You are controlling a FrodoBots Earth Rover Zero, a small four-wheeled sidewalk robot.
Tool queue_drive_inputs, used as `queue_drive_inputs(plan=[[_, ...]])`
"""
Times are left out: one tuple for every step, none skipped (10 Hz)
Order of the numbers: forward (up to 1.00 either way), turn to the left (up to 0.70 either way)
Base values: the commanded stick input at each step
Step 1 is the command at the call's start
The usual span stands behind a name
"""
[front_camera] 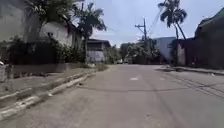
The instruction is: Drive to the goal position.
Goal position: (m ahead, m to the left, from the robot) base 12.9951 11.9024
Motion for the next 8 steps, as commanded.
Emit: queue_drive_inputs(plan=[[1.0, 0.0], [1.0, 0.0], [1.0, 0.0], [1.0, 0.0], [1.0, -0.1], [1.0, -0.37], [1.0, -0.4], [1.0, -0.4]])
